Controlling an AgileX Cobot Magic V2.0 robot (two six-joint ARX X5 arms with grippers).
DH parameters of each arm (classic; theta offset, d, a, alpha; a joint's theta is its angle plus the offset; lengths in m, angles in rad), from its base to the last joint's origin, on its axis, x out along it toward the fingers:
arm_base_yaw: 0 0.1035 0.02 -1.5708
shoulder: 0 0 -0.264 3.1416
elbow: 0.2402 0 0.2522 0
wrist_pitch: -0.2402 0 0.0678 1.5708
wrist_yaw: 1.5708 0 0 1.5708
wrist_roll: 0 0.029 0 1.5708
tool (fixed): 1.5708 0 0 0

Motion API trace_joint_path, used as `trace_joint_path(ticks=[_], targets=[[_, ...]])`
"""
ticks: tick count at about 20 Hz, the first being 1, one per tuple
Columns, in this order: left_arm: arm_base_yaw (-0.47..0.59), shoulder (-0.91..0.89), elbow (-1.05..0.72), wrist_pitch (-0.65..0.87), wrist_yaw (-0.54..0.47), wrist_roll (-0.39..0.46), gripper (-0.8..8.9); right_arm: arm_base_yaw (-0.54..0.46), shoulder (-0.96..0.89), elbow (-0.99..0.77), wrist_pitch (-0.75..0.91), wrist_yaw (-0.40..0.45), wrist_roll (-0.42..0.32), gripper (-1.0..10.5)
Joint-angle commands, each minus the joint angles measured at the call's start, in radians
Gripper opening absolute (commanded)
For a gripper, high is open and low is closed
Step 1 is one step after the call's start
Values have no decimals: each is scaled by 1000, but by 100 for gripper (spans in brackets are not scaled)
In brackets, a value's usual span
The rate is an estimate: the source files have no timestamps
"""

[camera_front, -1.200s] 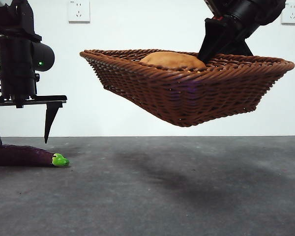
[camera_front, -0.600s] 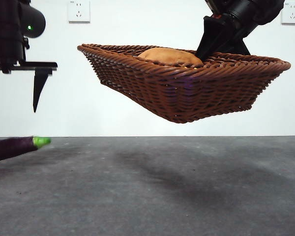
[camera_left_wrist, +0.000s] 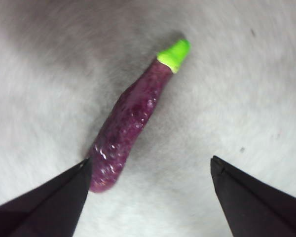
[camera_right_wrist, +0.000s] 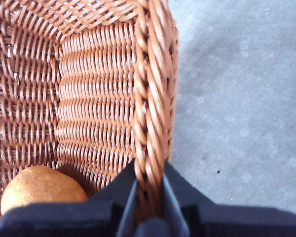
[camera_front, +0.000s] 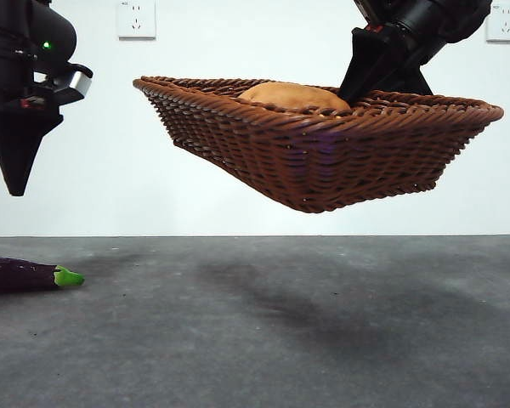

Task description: Help me put the vegetables on the table into the basket

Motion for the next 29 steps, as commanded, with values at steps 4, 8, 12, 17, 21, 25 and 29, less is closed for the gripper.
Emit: trace_joint_path(ticks=[4,8,12,17,21,25,29], targets=[[26,69,-81,49,35,121,409,1,10,-4,6,-19,0,-11],[48,69,-225,174,34,156,409,1,10,-4,5,-19,0,-11],[61,69,-251,255,34,144,343,1,10,-4,10,-19,1,-11],[63,69,-252,264,51,143,39,2,10,-4,10,-19,12,-11],[65,69,-252,270,161,101,-7,2,10,-4,7,-19,16,-11],[67,55,-252,247,237,36,-6,2,10,-4,-2,-18,39,-11],[92,-90,-252,245,491,29,-6,2,11,-6,-41,21,61,-11]])
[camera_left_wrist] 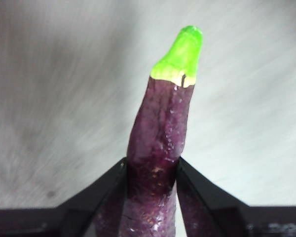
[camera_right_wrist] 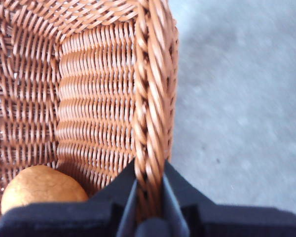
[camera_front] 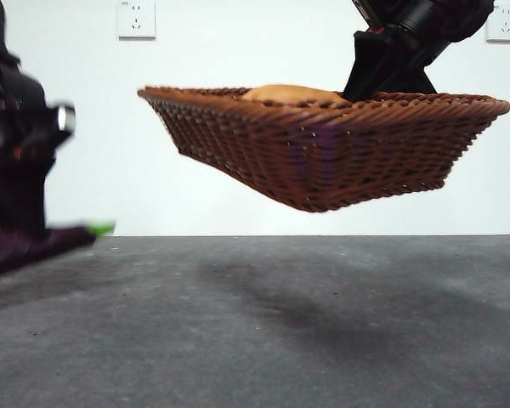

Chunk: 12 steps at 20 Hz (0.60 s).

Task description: Help me put the vegetables on the table into the basket

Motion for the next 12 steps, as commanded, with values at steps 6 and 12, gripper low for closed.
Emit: trace_joint_path(ticks=[6,12], targets=[[-94,-474,-3,33,-2,129,-6,29,13,-40,-77,65,28,-11],[-513,-595,-3,29,-200,360,-7,171,13,-152,-9,40,61,-11]])
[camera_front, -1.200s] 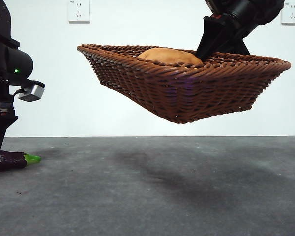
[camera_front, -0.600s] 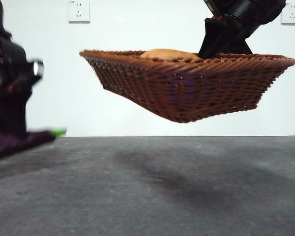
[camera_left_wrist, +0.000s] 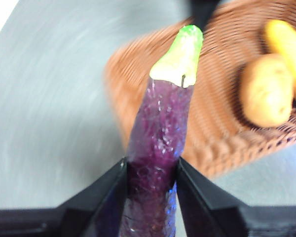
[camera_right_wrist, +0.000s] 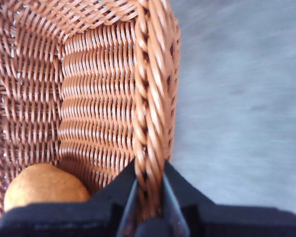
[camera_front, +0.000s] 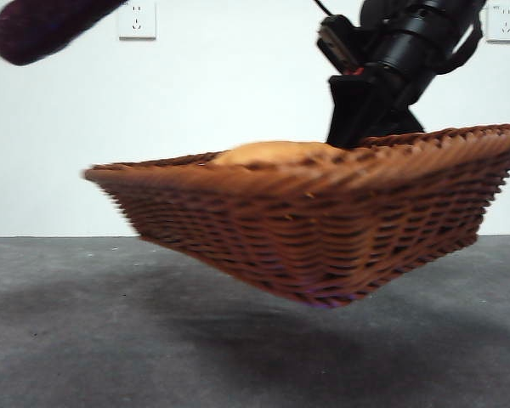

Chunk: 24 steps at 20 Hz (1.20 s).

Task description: Help me put the vegetables on the table into the basket

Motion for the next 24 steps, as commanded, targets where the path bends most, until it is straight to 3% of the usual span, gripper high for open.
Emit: trace_joint_path(ticks=[1,5,10,14,17,20,23,24], targets=[[-146,47,-4,-10,-131,63,-7,49,5,-8,6,-45,19,-11],[-302,165,-4,-40,-272,137,-7,113,5,-8,30,-45,46,-11],[-382,309,-4,-36,-284,141,-7,124,5,-9,40,-45,53,-11],[-372,434,-4,-25,-283,98,18,131,5,-10,33,-45,41,-11],[-370,433,-4,14,-283,23,454,130,5,-10,60,-48,41,-11],[-363,396,-4,15,-306,1,470,130,5,-10,70,-48,42,-11],[-354,356,-4,18,-443,-50,469,130,5,-10,73,-48,45,-11],[-345,328,-4,30,-444,-69,469,129,5,-10,87,-43,50,-11]])
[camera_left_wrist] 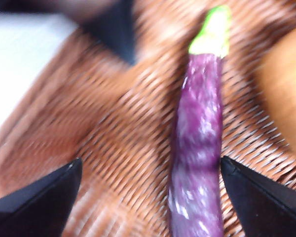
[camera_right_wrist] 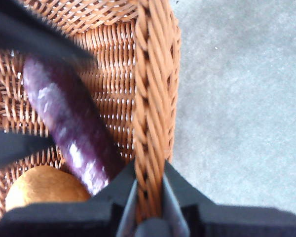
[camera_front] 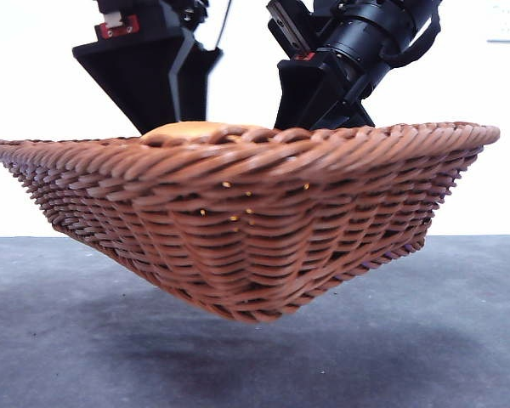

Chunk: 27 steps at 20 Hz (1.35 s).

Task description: Help me put the vegetables on the table into the basket

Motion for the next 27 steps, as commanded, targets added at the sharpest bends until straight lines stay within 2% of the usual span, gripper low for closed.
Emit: trace_joint_path(ticks=[1,3,5,7,8,9,11,12,15,18,20,27], targets=[[22,-67,-4,39,-5,-88,469,2,1,-3,43,0,40,-11],[55,-158,-4,96,-6,-176,469,-5,1,-3,86,10,82,-11],[105,-264,-4,143,-6,-327,468,-17,0,-3,108,18,120,-11],[168,-367,-4,141,-5,-462,467,-55,-2,-3,127,23,183,-11],[197,-411,-4,120,1,-503,463,-87,-8,-3,144,23,216,-11],[224,-459,-4,79,6,-506,363,-130,-20,-2,159,23,246,-11],[256,-523,-4,15,5,-515,61,-221,-48,-1,157,23,264,-11],[266,-547,-4,-14,6,-522,-13,-270,-60,-1,148,23,264,-11],[272,-608,-4,-57,19,-549,-8,-407,-72,-1,115,23,244,-11],[271,-646,-4,-54,78,-576,-8,-491,-72,-2,119,45,193,-11],[271,-651,-4,-71,77,-578,-8,-530,-61,-5,132,78,174,-11],[271,-647,-4,-91,77,-578,-8,-615,105,-6,145,84,103,-11]])
